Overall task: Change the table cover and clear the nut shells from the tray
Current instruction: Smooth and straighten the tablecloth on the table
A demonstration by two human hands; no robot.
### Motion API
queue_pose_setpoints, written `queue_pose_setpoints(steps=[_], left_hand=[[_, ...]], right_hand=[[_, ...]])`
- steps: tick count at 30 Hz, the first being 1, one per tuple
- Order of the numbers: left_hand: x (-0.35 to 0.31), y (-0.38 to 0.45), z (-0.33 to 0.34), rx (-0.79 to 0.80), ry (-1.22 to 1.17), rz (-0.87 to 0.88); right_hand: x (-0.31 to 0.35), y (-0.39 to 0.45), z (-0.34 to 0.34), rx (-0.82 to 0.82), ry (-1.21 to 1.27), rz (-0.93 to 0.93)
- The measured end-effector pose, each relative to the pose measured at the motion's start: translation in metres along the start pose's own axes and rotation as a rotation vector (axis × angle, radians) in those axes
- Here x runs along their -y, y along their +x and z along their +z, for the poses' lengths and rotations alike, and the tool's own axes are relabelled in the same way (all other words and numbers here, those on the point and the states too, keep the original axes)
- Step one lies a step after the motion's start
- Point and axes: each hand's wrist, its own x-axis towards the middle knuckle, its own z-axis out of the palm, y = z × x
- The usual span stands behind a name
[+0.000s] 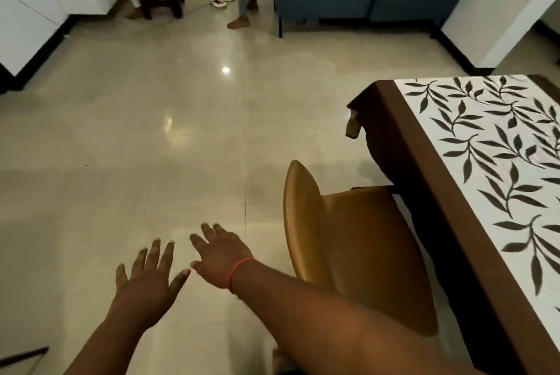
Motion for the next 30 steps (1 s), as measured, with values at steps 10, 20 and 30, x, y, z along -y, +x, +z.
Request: queue_pose_setpoints(steps=[10,20,30], left_hand=[[0.044,0.259,-0.098,0.027,0.117,0.26],[-0.013,0.495,-0.202,0.044,0.246,0.547],[-0.184,0.707,-0.289,0.062,0.31,0.64]], right_hand=[[-0.073,0.199,-0.079,-0.001,0.09,0.367],[-0.19,0.317,-0.156,-0.067,0.192,0.705],[-0.413,0.389,-0.274,-0.082,0.258,0.865]])
